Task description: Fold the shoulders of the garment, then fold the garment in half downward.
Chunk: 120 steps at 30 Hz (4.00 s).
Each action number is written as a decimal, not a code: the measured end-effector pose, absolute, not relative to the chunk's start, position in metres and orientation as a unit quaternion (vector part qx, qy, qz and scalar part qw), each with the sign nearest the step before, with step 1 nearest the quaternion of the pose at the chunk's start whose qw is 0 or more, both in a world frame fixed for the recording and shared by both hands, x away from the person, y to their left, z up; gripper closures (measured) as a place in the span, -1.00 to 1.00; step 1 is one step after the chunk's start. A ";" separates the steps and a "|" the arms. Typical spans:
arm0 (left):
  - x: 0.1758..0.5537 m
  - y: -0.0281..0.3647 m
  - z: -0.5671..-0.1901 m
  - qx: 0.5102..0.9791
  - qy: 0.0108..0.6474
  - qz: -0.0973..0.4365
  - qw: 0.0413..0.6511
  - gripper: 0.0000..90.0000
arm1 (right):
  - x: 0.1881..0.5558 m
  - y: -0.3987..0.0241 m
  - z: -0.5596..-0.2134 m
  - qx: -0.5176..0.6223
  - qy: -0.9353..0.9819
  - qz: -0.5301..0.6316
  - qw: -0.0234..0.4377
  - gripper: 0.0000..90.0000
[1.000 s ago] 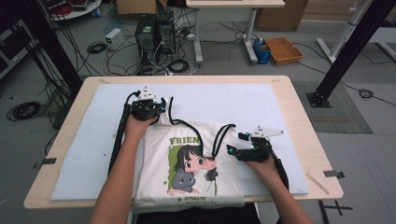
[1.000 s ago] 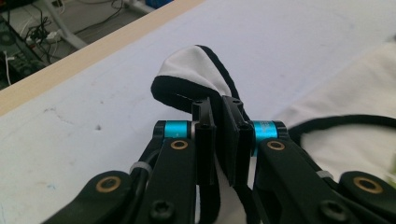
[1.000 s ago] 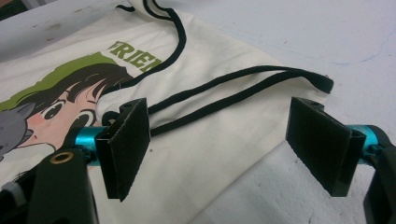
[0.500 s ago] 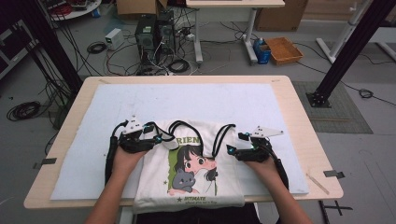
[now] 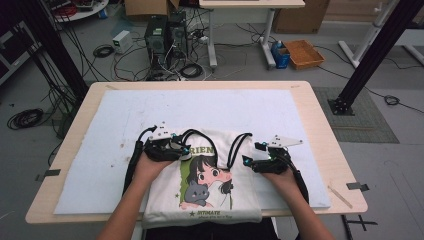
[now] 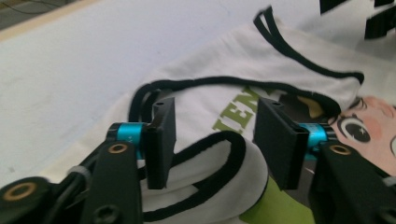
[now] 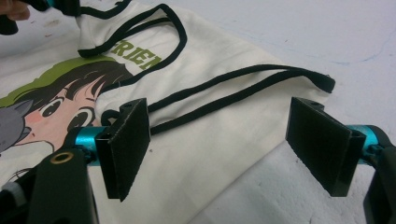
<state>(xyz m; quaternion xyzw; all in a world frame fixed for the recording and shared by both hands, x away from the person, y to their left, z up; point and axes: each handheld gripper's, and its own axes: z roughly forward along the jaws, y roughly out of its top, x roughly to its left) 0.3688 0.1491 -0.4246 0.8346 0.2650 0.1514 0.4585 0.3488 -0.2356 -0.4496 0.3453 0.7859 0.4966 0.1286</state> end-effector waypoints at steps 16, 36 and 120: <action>0.327 0.201 -0.438 0.837 0.311 0.137 0.429 0.67 | 0.350 -0.236 -0.450 0.348 0.785 0.497 0.125 -0.51; 0.332 0.172 -0.444 0.869 0.253 0.136 0.404 0.82 | 0.351 -0.236 -0.450 0.350 0.786 0.495 0.121 -0.50; 0.426 0.221 -0.451 0.808 0.408 0.155 0.397 -0.16 | 0.432 -0.225 -0.446 0.401 0.827 0.371 0.131 0.05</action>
